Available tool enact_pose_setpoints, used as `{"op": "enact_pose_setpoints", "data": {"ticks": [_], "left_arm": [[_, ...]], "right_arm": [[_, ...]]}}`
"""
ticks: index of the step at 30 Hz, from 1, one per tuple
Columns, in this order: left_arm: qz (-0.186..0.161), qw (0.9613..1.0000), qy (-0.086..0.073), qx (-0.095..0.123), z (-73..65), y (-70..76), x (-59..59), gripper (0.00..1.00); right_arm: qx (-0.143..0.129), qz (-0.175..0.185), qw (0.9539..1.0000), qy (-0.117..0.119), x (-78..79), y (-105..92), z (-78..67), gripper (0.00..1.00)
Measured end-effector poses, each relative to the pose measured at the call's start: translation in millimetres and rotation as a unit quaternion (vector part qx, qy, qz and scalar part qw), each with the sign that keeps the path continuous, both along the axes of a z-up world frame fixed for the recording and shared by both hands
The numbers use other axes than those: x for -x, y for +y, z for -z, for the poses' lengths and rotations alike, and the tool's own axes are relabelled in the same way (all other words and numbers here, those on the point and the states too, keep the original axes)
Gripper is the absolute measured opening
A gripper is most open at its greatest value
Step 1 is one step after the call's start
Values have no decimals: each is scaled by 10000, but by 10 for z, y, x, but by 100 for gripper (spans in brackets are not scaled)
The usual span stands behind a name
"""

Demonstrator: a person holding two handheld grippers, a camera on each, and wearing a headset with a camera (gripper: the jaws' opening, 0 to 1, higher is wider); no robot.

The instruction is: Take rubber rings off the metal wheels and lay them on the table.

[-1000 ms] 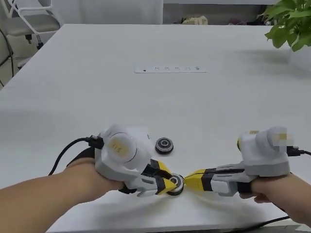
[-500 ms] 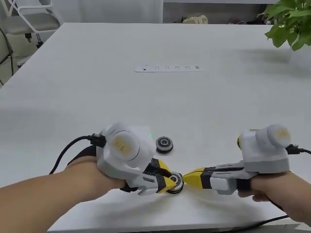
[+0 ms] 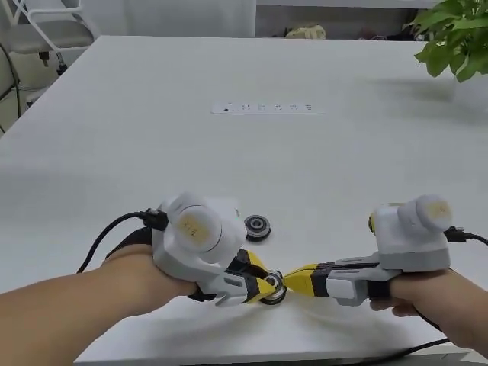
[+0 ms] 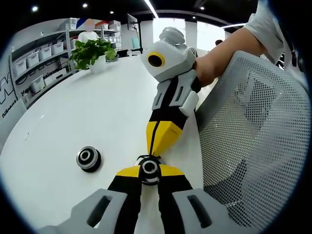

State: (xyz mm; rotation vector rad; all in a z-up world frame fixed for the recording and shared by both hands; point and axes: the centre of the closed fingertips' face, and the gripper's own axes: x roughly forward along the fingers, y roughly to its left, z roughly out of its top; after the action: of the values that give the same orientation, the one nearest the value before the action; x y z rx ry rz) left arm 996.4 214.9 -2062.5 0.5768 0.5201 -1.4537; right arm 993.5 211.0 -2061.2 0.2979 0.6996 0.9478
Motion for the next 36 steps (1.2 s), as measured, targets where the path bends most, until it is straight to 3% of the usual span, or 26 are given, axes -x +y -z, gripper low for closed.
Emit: {"op": "enact_pose_setpoints", "data": {"ticks": [23, 27, 29, 36], "left_arm": [[-4, 10000, -41, -9, -4, -2, 3, 7], [-10, 10000, -54, -6, -5, -7, 6, 7], [-18, 10000, -50, -1, -5, -9, 3, 7], [-111, 9999, 39, 28, -7, -14, -1, 7]], "right_arm": [[-65, -59, 10000, -16, 5, 50, -33, 0], [-301, -215, 9993, -16, 60, 130, -113, 0], [-50, -326, 9993, -169, 71, 126, -80, 0], [-124, -175, 9996, -208, 33, 58, -98, 0]]}}
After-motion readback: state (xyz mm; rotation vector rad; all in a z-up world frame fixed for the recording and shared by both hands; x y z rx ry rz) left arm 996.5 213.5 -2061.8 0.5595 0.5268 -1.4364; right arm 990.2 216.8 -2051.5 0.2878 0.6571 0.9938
